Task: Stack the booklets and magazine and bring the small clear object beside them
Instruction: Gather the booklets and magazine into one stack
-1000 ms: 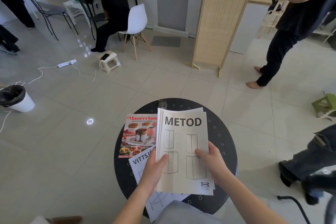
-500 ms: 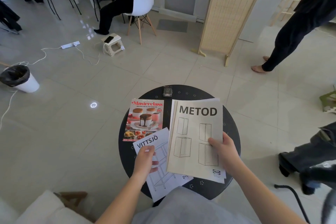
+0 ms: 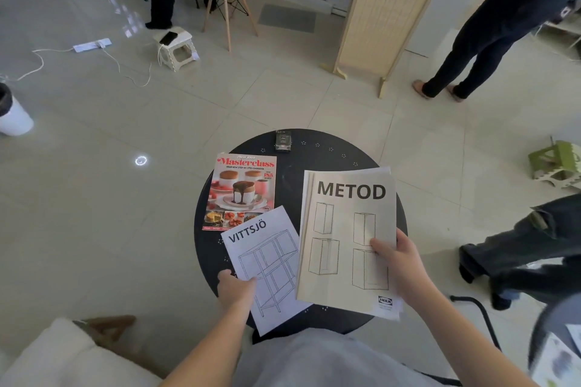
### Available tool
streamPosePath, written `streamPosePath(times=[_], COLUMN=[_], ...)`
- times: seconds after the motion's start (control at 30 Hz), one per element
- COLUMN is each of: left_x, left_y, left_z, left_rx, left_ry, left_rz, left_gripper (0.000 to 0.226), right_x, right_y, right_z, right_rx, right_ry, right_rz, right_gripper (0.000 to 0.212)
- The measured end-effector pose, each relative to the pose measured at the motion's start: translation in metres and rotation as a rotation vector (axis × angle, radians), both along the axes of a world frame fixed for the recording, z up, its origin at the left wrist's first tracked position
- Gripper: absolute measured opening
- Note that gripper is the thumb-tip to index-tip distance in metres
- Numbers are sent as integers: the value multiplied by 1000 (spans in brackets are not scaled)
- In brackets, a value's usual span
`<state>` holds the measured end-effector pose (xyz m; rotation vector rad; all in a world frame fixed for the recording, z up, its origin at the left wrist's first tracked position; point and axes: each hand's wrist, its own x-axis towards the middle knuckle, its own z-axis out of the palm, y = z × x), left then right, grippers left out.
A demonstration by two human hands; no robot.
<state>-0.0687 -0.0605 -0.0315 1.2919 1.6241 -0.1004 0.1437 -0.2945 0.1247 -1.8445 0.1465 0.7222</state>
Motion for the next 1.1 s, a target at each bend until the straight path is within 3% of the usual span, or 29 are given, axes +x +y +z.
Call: streamPosePath(times=[0.3, 0.57, 0.8, 1.1], left_x=[12, 11, 25, 45], left_y=[-4, -2, 0, 10], left_z=[-15, -12, 15, 82], left_rx=[30, 43, 153, 32], left_ry=[194, 22, -181, -533], left_rz=[-130, -135, -248, -172], left_gripper=[53, 6, 26, 36], right_x=[-5, -1, 1, 5], right_y=[-2, -3, -1, 6], right_z=[-7, -10, -11, -12], right_rx=[-14, -44, -26, 31], right_ry=[3, -9, 8, 43], right_rz=[-19, 12, 30, 9], right_gripper=[24, 25, 23, 26])
